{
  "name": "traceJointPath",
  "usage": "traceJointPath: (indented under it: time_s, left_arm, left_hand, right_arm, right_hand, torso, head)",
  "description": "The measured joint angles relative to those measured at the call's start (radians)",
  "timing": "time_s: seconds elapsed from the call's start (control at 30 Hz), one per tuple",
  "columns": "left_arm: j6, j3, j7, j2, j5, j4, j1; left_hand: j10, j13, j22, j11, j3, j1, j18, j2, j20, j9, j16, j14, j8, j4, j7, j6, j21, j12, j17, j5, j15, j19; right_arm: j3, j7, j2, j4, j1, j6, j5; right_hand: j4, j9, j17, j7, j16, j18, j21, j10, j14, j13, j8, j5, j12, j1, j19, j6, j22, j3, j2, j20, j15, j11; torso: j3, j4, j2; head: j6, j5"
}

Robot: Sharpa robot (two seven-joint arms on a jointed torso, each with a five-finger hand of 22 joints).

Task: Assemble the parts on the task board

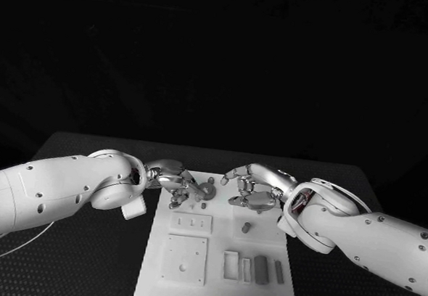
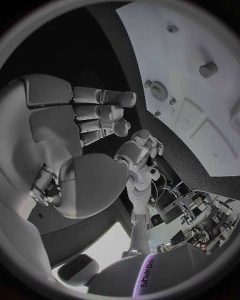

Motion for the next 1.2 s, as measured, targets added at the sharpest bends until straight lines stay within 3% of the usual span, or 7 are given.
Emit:
traceJointPath:
  time_s: [0.13, 0.37, 0.5, 0.53, 0.97, 1.2]
  left_arm:
    - [0.013, 0.0, 0.026, -0.001, 0.006, -0.001, 0.0]
    - [0.036, 0.0, 0.045, 0.0, 0.01, 0.004, 0.0]
    - [0.051, 0.0, 0.05, 0.002, 0.01, 0.006, 0.0]
    - [0.055, 0.0, 0.05, 0.002, 0.01, 0.006, 0.0]
    - [0.082, 0.0, 0.051, 0.003, 0.011, 0.004, 0.0]
    - [0.084, 0.0, 0.052, 0.005, 0.018, 0.001, 0.0]
  left_hand:
    - [-0.006, 0.0, 0.0, 0.001, -0.003, 0.004, 0.0, 0.004, 0.005, 0.002, 0.0, -0.007, -0.002, -0.003, -0.003, -0.002, 0.0, 0.0, 0.0, 0.004, 0.0, -0.005]
    - [-0.006, -0.001, 0.0, 0.001, -0.003, 0.007, 0.0, 0.007, 0.005, 0.006, 0.0, -0.007, 0.002, -0.003, -0.006, -0.003, 0.0, 0.0, 0.0, 0.005, 0.0, -0.005]
    - [-0.006, -0.001, 0.001, 0.001, -0.006, 0.009, 0.0, 0.006, 0.005, 0.006, 0.0, -0.008, 0.002, -0.006, -0.006, -0.003, 0.0, 0.0, 0.0, 0.005, 0.002, -0.005]
    - [-0.006, -0.001, 0.001, 0.001, -0.006, 0.016, 0.0, 0.007, 0.005, 0.005, 0.0, -0.008, 0.002, -0.006, -0.006, -0.003, 0.0, 0.0, 0.0, 0.005, 0.002, -0.005]
    - [-0.009, -0.002, 0.001, 0.005, -0.009, 0.017, 0.0, 0.009, 0.007, 0.005, 0.0, -0.009, 0.0, -0.006, -0.005, -0.003, 0.0, 0.0, -0.002, 0.004, 0.002, -0.007]
    - [-0.009, -0.003, 0.001, 0.005, -0.021, 0.019, 0.0, 0.011, 0.007, 0.005, 0.0, -0.009, 0.0, -0.005, -0.004, -0.003, 0.0, 0.0, -0.005, 0.004, 0.002, -0.007]
  right_arm:
    - [-0.005, 0.012, 0.002, 0.016, -0.004, 0.008, -0.014]
    - [-0.009, 0.029, 0.008, 0.032, -0.007, 0.004, -0.039]
    - [-0.009, 0.037, 0.013, 0.034, -0.007, -0.016, -0.053]
    - [-0.009, 0.038, 0.013, 0.035, -0.007, -0.022, -0.056]
    - [-0.009, 0.048, 0.019, 0.047, -0.007, -0.067, -0.088]
    - [-0.012, 0.051, 0.018, 0.048, -0.007, -0.064, -0.099]
  right_hand:
    - [-0.003, -0.005, 0.0, -0.008, 0.0, 0.0, 0.0, -0.013, -0.005, -0.003, -0.005, 0.0, 0.0, 0.018, -0.004, -0.017, 0.0, -0.003, -0.001, -0.001, -0.006, 0.009]
    - [-0.005, -0.009, 0.0, -0.024, 0.0, 0.0, 0.0, -0.045, -0.004, -0.006, -0.005, 0.0, 0.0, 0.032, -0.006, -0.037, 0.0, -0.005, -0.001, -0.002, -0.021, 0.005]
    - [-0.003, -0.014, 0.0, -0.044, 0.0, 0.009, 0.0, -0.067, -0.005, -0.007, -0.014, 0.0, 0.0, 0.032, -0.006, -0.062, 0.0, -0.009, -0.001, -0.002, -0.037, -0.01]
    - [-0.003, -0.014, 0.0, -0.043, 0.0, 0.01, 0.0, -0.074, -0.005, -0.007, -0.014, 0.0, 0.0, 0.032, -0.006, -0.063, 0.0, -0.009, -0.001, -0.002, -0.038, -0.017]
    - [-0.003, -0.014, 0.0, -0.047, 0.0, 0.01, 0.0, -0.078, -0.003, -0.007, -0.014, 0.0, 0.0, 0.036, -0.005, -0.07, 0.0, -0.009, 0.003, -0.002, -0.039, -0.019]
    - [-0.003, -0.006, 0.0, -0.056, 0.0, 0.01, 0.0, -0.078, -0.003, -0.007, 0.02, 0.0, 0.0, 0.036, -0.005, -0.057, 0.0, -0.009, 0.003, -0.002, -0.039, -0.019]
  torso:
    - [0.0007, 0.0001, 0.0]
    - [0.0009, 0.0001, 0.001]
    - [0.0009, -0.0001, 0.001]
    - [0.0008, -0.0001, 0.001]
    - [0.0001, 0.0001, 0.001]
    - [-0.0005, 0.0, 0.001]
  head:
    - [0.004, 0.0]
    - [0.006, 0.001]
    - [0.006, 0.002]
    - [0.006, 0.003]
    - [0.0, 0.005]
    - [-0.002, 0.006]
